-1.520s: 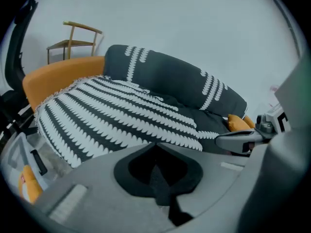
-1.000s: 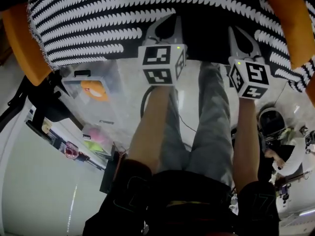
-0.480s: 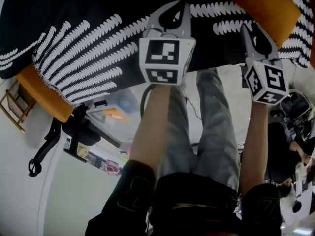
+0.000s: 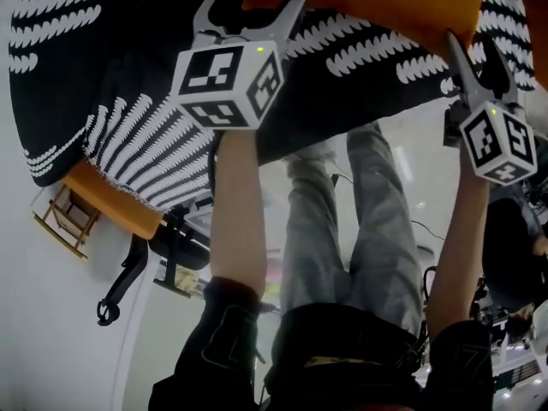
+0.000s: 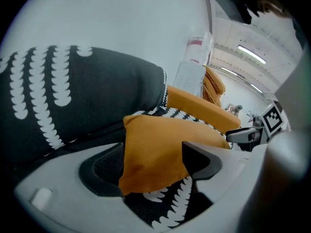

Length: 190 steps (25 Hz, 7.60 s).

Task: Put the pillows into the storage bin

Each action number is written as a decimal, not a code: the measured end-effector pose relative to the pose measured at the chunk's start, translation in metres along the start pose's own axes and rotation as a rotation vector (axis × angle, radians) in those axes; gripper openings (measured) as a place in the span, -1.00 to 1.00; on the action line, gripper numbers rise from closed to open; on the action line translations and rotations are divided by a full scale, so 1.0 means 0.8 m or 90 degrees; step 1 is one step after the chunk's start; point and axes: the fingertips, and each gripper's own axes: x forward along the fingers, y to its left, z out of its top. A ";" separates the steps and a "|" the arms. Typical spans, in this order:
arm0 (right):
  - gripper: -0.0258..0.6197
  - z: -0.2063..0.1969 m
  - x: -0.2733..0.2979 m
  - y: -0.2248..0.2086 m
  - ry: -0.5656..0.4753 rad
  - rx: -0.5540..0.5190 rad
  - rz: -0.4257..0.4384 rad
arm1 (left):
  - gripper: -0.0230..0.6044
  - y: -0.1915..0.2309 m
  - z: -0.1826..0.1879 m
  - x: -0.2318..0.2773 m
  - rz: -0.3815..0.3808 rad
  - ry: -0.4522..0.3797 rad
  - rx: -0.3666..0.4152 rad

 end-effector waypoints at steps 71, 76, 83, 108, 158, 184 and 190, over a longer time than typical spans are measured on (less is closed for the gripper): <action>-0.20 -0.523 -0.294 0.743 0.422 -0.674 0.707 | -0.15 -0.105 -0.744 -0.837 0.630 -0.149 -0.742; -0.20 -0.619 -0.355 0.802 0.458 -0.764 0.781 | -0.13 -0.168 -0.831 -0.903 0.710 -0.180 -0.829; -0.18 -0.744 -0.456 0.874 0.500 -0.883 0.858 | -0.11 -0.252 -0.935 -0.993 0.797 -0.227 -0.942; 0.07 -0.923 -0.608 1.027 0.531 -0.952 1.016 | 0.12 -0.334 -1.112 -1.128 1.001 -0.152 -1.065; -0.91 -0.479 -0.686 1.135 0.103 -0.660 0.976 | -0.89 -0.090 -0.594 -1.266 0.976 -0.355 -0.568; -0.91 -0.126 -0.711 1.251 -0.177 -0.574 1.055 | -0.89 0.021 -0.286 -1.389 1.095 -0.391 -0.289; -0.91 -0.115 -0.703 1.260 -0.185 -0.588 1.053 | -0.89 0.034 -0.272 -1.385 1.102 -0.380 -0.274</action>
